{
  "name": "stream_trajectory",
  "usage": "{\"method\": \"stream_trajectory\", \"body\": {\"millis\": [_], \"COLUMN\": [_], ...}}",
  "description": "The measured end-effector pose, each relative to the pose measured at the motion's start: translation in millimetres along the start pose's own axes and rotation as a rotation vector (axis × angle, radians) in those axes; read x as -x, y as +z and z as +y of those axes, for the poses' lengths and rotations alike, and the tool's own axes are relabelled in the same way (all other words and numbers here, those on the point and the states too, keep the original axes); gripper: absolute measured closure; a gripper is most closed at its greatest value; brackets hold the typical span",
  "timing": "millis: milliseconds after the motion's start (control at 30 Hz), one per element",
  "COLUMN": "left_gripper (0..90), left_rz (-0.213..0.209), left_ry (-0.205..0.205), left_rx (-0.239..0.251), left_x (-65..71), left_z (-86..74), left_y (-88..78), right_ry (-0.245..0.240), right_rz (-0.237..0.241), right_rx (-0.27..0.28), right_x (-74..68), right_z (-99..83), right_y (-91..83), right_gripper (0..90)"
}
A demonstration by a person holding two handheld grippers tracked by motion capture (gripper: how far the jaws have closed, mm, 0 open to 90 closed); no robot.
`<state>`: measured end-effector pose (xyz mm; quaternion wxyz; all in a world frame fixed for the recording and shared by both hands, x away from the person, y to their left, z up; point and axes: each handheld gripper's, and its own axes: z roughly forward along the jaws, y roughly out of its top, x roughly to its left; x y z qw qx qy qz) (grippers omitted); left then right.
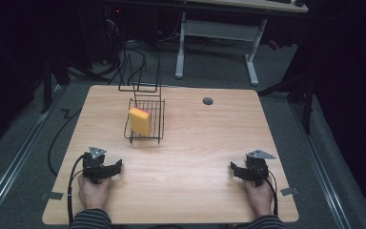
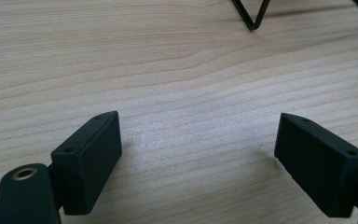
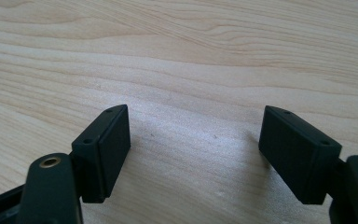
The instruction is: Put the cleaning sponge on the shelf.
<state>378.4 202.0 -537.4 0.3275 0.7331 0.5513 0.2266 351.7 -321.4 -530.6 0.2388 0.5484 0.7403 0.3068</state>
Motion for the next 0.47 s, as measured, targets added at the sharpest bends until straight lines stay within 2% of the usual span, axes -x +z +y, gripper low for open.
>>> {"method": "stream_trajectory", "body": {"millis": [67, 467], "left_gripper": [15.0, 15.3], "left_rz": [0.007, 0.004], "left_ry": [0.015, 0.012], "left_rx": [-0.006, -0.004], "left_x": [2.1, 2.7], "left_z": [0.2, -0.4], "left_y": [0.3, -0.2], "right_ry": [0.001, 0.0], "right_rz": [0.0, 0.0], "right_rx": [0.0, 0.0], "right_x": [0.0, 0.1], "right_z": [0.0, 0.0], "right_y": [0.0, 0.0], "right_gripper": [25.1, 25.1]}}
